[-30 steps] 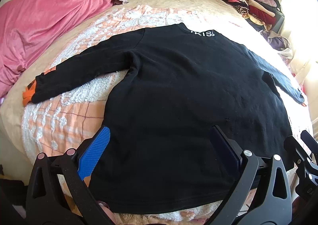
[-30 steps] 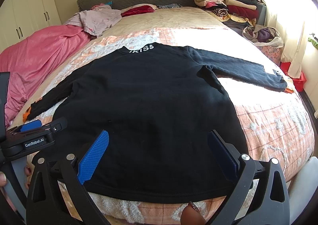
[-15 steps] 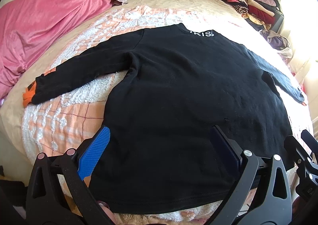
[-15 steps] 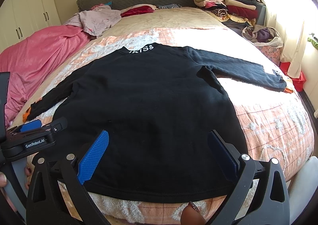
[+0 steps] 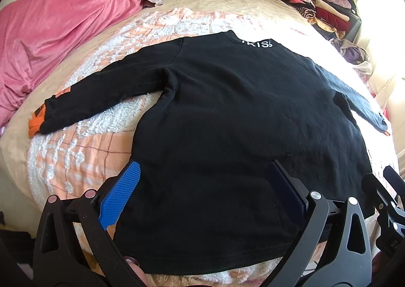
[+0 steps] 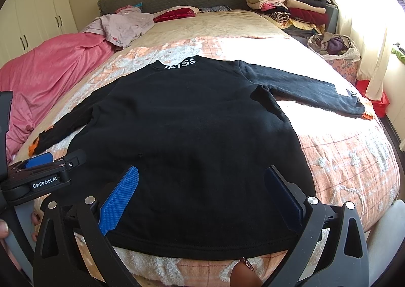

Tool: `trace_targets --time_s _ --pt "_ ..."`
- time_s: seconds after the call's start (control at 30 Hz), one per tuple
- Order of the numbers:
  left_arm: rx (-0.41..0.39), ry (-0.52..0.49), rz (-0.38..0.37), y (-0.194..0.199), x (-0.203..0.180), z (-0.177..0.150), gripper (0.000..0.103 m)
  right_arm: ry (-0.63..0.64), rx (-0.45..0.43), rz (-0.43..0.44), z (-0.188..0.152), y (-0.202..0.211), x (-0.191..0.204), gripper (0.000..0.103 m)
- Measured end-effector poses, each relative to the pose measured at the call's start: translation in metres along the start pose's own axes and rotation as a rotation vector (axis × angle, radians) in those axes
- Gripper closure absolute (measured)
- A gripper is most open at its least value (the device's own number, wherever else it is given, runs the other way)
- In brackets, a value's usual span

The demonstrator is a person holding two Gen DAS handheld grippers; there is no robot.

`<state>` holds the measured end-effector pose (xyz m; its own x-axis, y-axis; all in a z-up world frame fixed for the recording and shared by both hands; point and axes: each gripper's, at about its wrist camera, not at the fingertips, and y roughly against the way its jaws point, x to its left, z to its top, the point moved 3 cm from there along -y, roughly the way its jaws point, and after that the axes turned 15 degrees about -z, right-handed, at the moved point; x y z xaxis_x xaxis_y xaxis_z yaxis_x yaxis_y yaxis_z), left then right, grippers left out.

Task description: Fold small clothes

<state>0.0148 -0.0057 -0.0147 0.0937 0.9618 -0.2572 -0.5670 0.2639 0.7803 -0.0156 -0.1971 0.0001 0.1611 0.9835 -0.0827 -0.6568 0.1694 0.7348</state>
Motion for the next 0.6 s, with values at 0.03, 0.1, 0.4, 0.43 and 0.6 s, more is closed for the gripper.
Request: trace_targets --time_s 0.03,0.1,0.4,0.43,0.6 --pt "0.001 0.000 0.001 0.000 0.000 0.000 0.009 -0.001 0.000 0.000 0.000 0.000 0.000 0.004" --pt "0.002 -0.003 -0.001 -0.002 0.000 0.001 0.009 -0.002 0.002 -0.004 0.000 -0.001 0.000 0.004" --pt "0.009 -0.022 -0.004 -0.014 -0.009 0.017 0.009 -0.013 0.020 -0.025 0.009 -0.011 -0.008 0.004" --pt "0.010 -0.023 -0.005 -0.016 -0.010 0.020 0.009 -0.015 0.022 -0.024 0.011 -0.013 -0.009 0.004" --pt "0.021 -0.013 -0.020 -0.030 -0.015 0.034 0.009 -0.024 0.017 -0.033 0.021 -0.018 -0.016 0.004"
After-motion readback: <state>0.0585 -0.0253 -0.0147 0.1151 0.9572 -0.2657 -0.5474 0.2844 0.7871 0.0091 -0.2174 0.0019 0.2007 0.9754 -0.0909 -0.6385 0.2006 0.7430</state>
